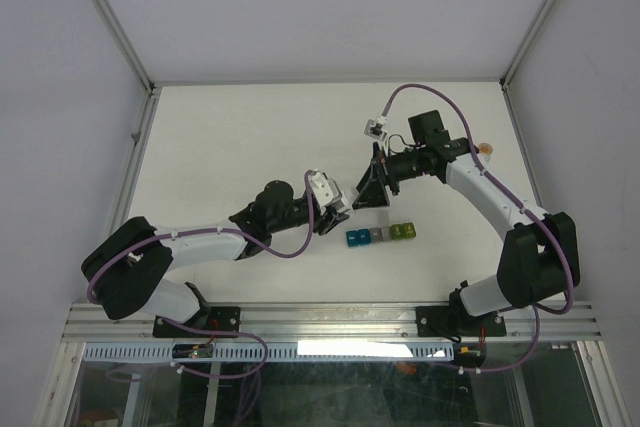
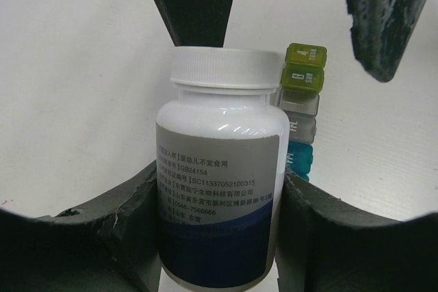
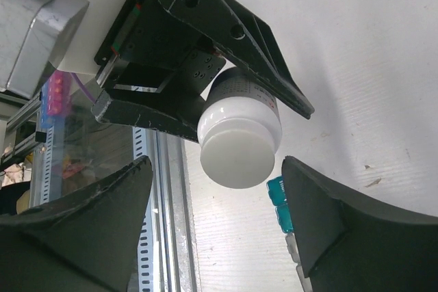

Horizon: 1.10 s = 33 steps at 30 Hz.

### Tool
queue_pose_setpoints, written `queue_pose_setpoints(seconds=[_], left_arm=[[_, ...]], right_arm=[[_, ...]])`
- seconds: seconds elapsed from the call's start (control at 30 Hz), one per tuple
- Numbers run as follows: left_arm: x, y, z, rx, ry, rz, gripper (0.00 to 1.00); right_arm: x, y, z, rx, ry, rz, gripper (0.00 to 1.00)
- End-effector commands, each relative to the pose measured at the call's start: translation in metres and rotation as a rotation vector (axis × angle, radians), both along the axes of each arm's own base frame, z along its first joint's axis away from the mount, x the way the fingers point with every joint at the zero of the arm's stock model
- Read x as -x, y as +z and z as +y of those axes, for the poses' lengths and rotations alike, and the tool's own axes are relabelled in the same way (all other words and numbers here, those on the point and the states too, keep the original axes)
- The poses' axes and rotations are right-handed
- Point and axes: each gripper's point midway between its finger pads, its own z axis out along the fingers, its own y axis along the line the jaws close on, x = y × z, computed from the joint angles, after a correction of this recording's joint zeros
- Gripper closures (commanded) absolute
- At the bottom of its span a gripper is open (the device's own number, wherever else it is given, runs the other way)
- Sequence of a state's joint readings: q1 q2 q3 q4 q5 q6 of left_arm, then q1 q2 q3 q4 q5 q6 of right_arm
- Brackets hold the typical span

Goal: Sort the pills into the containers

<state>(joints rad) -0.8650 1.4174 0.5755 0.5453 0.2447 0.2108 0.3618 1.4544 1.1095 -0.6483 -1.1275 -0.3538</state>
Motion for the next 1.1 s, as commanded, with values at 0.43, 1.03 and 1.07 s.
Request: queue_pose_setpoints(seconds=[0.43, 1.03, 1.07], left_arm=[[0.0, 0.026, -0.014, 0.047, -0.052, -0.055, 1.0], [0.049, 0.04, -0.008, 0.145, -0.491, 0.269, 1.0], [0.05, 0.04, -0.008, 0.145, -0.5, 0.274, 1.0]], right_arm=[[-0.008, 0.018, 0.012, -0.009, 0.005, -0.033, 0.61], [0.015, 0.029, 0.006, -0.044, 0.58, -0.947, 1.0], [0.012, 0.029, 0.008, -0.03, 0.581, -0.94, 1.0]])
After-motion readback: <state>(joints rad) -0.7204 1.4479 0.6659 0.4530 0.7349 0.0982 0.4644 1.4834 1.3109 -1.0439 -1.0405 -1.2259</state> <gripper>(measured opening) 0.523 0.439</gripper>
